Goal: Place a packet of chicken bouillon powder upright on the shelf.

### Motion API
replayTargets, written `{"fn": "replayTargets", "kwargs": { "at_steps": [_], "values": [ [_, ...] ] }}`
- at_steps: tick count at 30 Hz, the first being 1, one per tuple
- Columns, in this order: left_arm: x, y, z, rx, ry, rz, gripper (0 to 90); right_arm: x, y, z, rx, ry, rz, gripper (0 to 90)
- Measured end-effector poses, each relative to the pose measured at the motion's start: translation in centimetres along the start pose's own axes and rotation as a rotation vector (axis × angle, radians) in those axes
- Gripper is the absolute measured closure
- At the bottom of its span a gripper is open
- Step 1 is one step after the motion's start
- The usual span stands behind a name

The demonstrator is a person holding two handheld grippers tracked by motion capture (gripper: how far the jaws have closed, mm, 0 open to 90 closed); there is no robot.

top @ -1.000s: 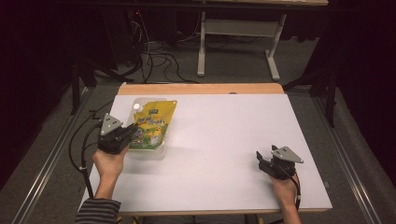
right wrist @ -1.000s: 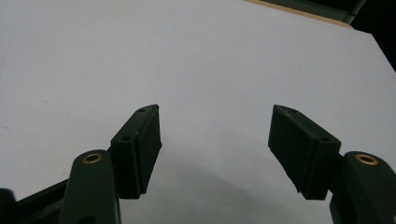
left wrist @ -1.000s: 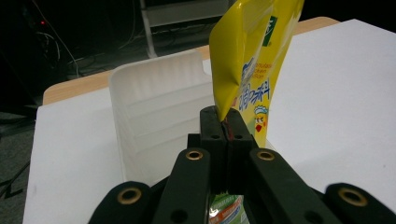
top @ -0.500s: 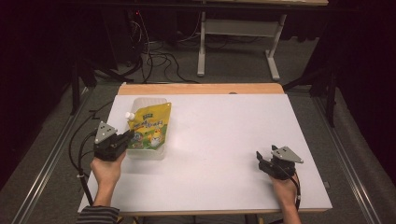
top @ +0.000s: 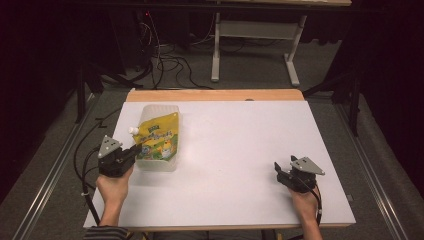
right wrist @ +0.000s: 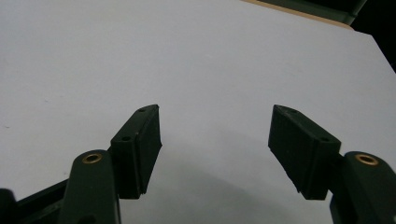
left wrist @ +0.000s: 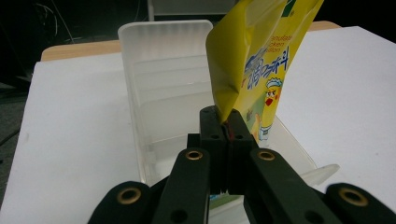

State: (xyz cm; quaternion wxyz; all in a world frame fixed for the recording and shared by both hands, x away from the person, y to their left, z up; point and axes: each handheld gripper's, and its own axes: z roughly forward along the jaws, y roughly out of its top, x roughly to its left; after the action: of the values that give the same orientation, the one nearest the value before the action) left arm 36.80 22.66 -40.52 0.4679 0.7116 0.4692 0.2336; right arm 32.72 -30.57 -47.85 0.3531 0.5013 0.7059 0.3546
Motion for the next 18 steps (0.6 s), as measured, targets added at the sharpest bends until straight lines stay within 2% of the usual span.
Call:
{"fn": "replayTargets", "kwargs": {
  "at_steps": [6, 12, 18],
  "values": [
    [-0.11, -0.21, -0.04, 0.008, 0.001, -0.013, 89.1, -0.06, 0.0, -0.01, -0.001, -0.002, 0.0, 34.9],
    [-0.05, -0.95, 0.26, 0.021, -0.004, -0.046, 89.0, -0.02, 0.0, 0.01, 0.001, 0.0, 0.0, 34.9],
    [-0.06, -0.85, 0.17, 0.023, 0.015, -0.028, 85.6, -0.03, 0.0, 0.0, 0.001, -0.001, 0.002, 34.8]
  ]
}}
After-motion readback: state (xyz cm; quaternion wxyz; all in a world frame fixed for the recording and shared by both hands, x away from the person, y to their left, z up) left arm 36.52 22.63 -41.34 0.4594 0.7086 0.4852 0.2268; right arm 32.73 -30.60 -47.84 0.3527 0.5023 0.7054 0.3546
